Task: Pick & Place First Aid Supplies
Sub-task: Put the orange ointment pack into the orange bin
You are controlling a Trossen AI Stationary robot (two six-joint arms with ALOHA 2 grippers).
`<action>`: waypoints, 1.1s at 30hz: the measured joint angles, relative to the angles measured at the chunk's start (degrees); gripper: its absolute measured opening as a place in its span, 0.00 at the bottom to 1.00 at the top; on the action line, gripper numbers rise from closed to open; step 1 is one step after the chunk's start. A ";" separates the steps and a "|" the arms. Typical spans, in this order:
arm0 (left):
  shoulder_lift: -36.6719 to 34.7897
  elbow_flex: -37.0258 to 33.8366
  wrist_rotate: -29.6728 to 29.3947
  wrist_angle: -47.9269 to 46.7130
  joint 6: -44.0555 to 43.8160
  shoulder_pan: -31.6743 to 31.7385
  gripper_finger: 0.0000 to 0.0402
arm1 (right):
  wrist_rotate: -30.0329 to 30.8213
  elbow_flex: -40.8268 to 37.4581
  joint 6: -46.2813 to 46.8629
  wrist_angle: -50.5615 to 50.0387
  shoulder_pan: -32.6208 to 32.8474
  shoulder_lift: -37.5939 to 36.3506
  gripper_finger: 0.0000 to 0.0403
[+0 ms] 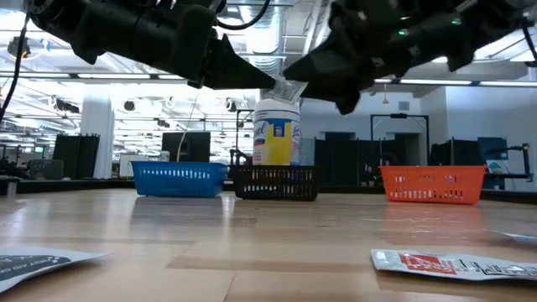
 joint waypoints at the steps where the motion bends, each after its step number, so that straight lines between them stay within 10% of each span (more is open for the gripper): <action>1: 0.00 0.00 0.01 0.00 -0.01 0.00 0.01 | -0.02 0.78 -0.17 -0.12 -0.40 0.67 0.39; 15: -0.04 0.00 0.00 -0.38 -1.34 0.00 0.01 | -0.18 6.59 -9.63 -11.40 -1.29 5.12 0.03; 33: -0.11 -0.02 -0.02 -0.51 -5.03 0.00 0.19 | 0.04 6.57 -10.90 -14.57 0.08 4.64 0.00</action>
